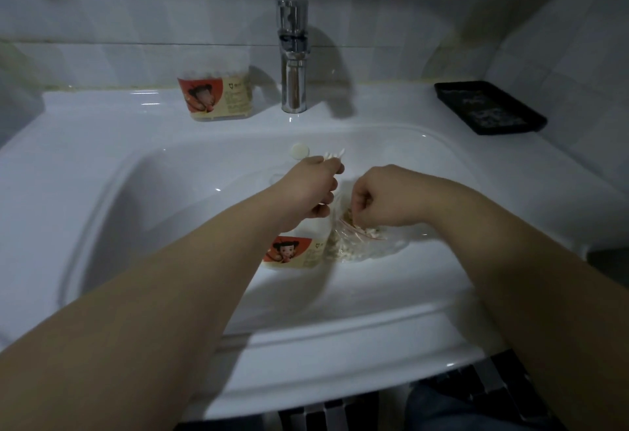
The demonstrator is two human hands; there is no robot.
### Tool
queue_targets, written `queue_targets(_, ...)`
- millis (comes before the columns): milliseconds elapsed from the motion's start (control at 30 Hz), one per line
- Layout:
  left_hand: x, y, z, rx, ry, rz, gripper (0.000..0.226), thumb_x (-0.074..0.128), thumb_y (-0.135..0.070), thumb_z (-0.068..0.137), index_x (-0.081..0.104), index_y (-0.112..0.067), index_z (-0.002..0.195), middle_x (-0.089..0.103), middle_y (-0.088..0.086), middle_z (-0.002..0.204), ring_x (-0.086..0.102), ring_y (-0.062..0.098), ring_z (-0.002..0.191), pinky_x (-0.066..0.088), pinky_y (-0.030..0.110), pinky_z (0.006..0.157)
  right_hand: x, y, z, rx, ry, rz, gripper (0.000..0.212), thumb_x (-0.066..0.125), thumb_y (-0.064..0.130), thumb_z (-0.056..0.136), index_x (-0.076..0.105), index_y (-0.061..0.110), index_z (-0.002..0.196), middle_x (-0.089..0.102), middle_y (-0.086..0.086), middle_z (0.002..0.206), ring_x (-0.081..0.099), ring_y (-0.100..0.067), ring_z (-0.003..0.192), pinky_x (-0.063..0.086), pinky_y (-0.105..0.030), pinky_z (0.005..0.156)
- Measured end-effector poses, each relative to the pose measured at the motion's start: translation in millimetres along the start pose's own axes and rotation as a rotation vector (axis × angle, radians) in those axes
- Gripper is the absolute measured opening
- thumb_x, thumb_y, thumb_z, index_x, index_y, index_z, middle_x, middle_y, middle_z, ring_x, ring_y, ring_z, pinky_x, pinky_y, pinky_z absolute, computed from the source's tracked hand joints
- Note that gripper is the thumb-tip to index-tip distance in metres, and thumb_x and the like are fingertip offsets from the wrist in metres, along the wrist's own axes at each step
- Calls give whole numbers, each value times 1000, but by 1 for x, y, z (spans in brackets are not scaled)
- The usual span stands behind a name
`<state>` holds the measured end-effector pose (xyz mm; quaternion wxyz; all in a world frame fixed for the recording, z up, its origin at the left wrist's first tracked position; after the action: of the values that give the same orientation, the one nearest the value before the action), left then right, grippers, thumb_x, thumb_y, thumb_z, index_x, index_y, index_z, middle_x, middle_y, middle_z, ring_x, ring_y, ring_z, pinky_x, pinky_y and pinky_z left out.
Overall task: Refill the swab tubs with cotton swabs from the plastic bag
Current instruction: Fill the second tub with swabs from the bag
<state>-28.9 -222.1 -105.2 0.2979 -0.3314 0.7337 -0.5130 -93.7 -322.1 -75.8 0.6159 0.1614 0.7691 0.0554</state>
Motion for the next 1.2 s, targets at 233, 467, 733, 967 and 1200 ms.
queue_targets(233,-1,-3,-4,48,-6,226,18,46,-31,103,54,-15,104,48,3,85,43,17,66,42,29,58,18,6,3,-21,129,-194,14,70,33,81,73,26,93,71,5,87,64,-14,78,52,-30,69)
queue_targets(467,2,-4,-7,50,15,248,18,45,-29,105,53,-13,105,47,5,86,42,16,65,41,27,56,14,10,5,2,113,-226,11,67,15,81,71,20,72,67,3,62,65,-15,63,54,-27,60)
queue_targets(733,8,-12,-6,130,50,148,15,44,-28,103,54,-20,98,58,1,75,46,15,58,39,28,54,6,2,0,29,112,37,11,73,18,83,69,27,80,71,8,70,68,-8,57,49,-20,54)
queue_targets(967,8,-10,-8,129,48,186,17,41,-28,105,54,-20,99,63,2,71,50,14,56,38,27,52,20,7,9,45,132,-157,24,66,18,81,55,17,60,53,1,58,53,-19,58,38,-25,50)
queue_targets(1200,10,-7,-9,120,51,339,21,38,-28,105,52,-12,107,77,9,90,56,15,51,36,25,46,11,-1,7,47,129,-79,18,73,20,81,62,24,68,58,6,64,56,-11,61,40,-25,55)
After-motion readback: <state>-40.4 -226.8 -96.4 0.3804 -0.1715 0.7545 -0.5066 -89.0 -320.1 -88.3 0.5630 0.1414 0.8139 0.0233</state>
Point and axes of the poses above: each hand's wrist, its own z-axis towards the middle knuckle, its own x-axis out of the palm, y = z × x, the point moved 8 cm from there along z, towards the middle knuckle
